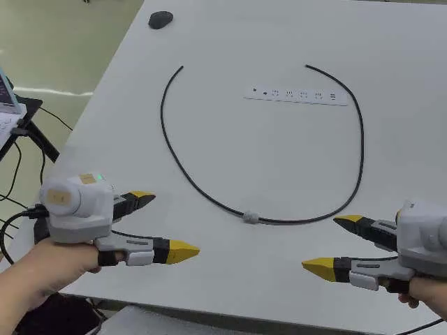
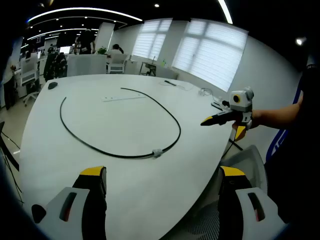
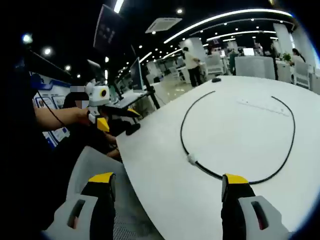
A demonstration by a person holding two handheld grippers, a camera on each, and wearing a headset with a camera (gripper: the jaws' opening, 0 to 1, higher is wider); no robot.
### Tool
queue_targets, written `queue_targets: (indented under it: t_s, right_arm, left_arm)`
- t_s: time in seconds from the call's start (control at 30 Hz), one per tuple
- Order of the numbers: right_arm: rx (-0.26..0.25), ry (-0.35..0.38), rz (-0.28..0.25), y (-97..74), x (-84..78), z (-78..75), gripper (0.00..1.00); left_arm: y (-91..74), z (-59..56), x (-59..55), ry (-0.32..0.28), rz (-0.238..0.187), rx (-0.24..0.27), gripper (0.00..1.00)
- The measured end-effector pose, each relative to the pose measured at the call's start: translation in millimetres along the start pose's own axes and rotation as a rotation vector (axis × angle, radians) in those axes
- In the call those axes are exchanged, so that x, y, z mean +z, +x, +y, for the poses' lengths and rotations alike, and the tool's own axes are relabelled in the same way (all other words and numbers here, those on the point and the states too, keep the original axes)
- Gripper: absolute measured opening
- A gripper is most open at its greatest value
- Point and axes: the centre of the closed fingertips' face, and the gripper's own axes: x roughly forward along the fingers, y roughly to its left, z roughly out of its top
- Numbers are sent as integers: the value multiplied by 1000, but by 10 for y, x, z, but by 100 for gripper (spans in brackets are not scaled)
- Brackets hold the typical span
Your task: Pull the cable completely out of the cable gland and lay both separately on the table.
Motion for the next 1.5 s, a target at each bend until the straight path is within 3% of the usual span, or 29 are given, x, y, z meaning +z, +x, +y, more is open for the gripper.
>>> queue_targets:
  t_s: [0.1,0.3,0.33,0.37,0.47,0.67,0.9,1.2,1.5]
  right_arm:
    - [-3,-5,-1,27,27,-37,72]
    - [-6,1,-3,86,68,-59,65]
    - [-6,-1,1,102,68,-59,64]
    - [-4,-1,2,118,67,-57,63]
    - [-7,0,9,165,68,-64,62]
    - [-19,0,9,245,133,-96,59]
    - [-37,-32,75,418,121,-168,54]
    - [-38,-56,98,670,239,-265,51]
    - [-21,-88,161,906,217,-295,45]
  left_arm:
    - [26,9,-75,30,36,6,99]
    - [44,-25,-62,43,32,-7,99]
    - [46,-7,-111,115,74,4,99]
    - [52,-4,-118,157,87,11,99]
    - [69,-45,-96,114,61,-14,99]
    - [51,20,-131,125,70,-17,99]
    - [32,13,-137,120,75,-30,97]
    - [9,-25,-213,104,70,-50,97]
    - [-41,51,-239,96,68,-47,95]
